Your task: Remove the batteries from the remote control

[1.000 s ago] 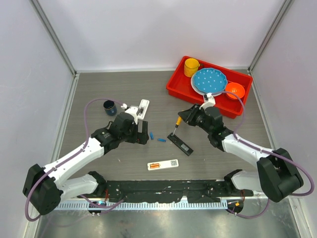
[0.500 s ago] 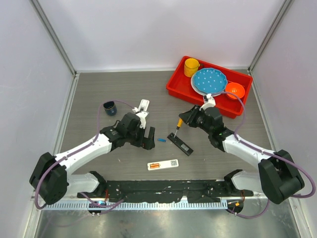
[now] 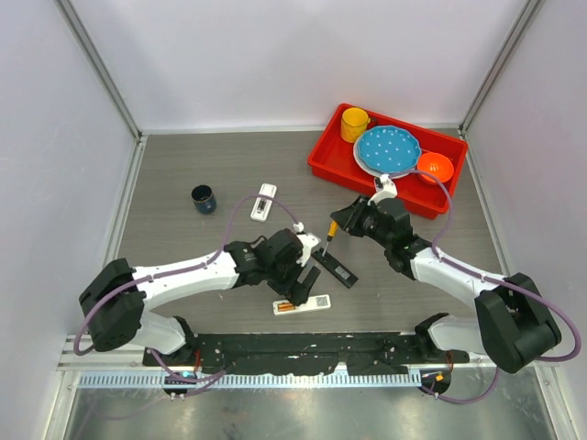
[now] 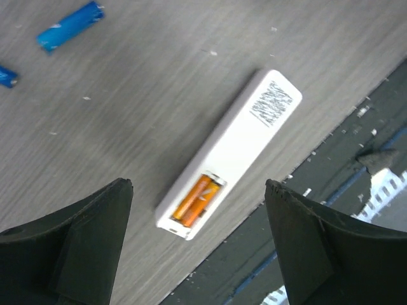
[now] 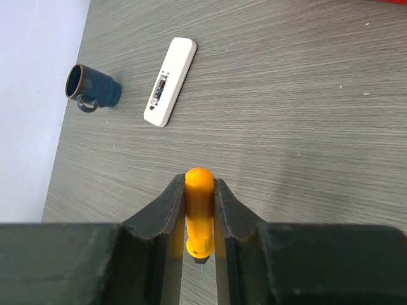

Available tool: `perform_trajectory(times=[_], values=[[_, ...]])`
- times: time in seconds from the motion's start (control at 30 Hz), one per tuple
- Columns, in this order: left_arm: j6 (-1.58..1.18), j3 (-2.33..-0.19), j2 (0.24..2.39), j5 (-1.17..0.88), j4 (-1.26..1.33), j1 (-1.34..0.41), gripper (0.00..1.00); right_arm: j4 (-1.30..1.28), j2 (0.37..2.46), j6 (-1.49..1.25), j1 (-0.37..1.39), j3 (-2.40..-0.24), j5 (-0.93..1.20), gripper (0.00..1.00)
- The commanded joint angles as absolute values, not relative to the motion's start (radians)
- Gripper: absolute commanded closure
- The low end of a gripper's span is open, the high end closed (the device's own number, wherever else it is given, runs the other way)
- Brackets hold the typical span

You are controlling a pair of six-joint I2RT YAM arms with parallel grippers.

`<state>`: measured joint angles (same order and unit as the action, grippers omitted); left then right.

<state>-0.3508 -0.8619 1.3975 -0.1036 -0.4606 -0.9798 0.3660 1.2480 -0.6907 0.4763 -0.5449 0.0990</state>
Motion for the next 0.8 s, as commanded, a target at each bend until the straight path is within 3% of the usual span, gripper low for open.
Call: perform_trajectory(times=[0.0, 0.07, 0.17, 0.2, 0.3, 0.4, 0.77], values=[[-0.432, -0.911, 1.342, -0.052, -0.468, -1.086, 0.21, 0.407, 1.241, -0.676, 0.480, -0.552, 0.098, 0.99], [-0.463, -0.887, 1.325, -0.080, -0.440, -1.109, 0.27, 0.405, 1.247, -0.675, 0.480, -0.554, 0.104, 0.99], [-0.541, -0.827, 1.304, -0.112, -0.374, -1.144, 0.51, 0.416, 1.255, -0.678, 0.480, -0.552, 0.107, 0.99], [-0.578, -0.809, 1.299, -0.121, -0.339, -1.150, 0.65, 0.416, 1.256, -0.678, 0.482, -0.552, 0.109, 0.99], [-0.646, -0.743, 1.298, -0.126, -0.281, -1.166, 0.85, 0.416, 1.253, -0.680, 0.482, -0.552, 0.110, 0.99], [-0.728, -0.671, 1.287, -0.123, -0.214, -1.181, 0.96, 0.414, 1.249, -0.681, 0.480, -0.551, 0.110, 0.99], [-0.893, -0.569, 1.201, 0.219, -0.322, -1.189, 1.00, 0.407, 1.230, -0.678, 0.480, -0.548, 0.112, 0.99]])
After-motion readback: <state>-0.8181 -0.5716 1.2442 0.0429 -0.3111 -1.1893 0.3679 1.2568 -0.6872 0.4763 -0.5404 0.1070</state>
